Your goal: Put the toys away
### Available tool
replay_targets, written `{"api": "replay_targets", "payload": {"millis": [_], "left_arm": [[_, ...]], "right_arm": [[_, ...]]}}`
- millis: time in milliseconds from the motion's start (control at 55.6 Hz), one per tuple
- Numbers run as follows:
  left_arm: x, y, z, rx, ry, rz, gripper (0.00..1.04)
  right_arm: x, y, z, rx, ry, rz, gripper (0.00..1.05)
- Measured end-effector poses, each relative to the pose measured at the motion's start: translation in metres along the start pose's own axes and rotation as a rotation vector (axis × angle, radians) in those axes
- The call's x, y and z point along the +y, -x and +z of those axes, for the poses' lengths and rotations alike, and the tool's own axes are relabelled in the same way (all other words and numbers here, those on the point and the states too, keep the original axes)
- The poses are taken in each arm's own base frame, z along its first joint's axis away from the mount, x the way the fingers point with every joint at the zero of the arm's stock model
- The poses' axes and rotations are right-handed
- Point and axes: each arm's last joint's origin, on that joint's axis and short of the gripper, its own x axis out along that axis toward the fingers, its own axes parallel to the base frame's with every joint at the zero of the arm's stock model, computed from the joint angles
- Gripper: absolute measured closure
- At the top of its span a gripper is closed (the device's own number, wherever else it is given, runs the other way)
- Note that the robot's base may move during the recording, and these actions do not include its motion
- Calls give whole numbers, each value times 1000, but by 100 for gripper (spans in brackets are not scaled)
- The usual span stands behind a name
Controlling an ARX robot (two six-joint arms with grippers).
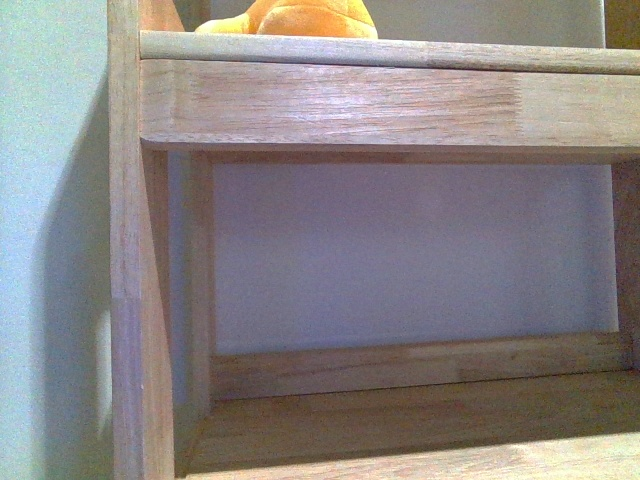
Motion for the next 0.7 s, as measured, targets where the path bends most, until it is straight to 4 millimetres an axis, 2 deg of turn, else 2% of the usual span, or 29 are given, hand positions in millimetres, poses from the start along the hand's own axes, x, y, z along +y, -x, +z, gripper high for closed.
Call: {"api": "replay_targets", "payload": {"millis": [701], "left_arm": [[0,0,0,0,0,0,6]], "right_arm": [[0,0,0,0,0,0,7]]}}
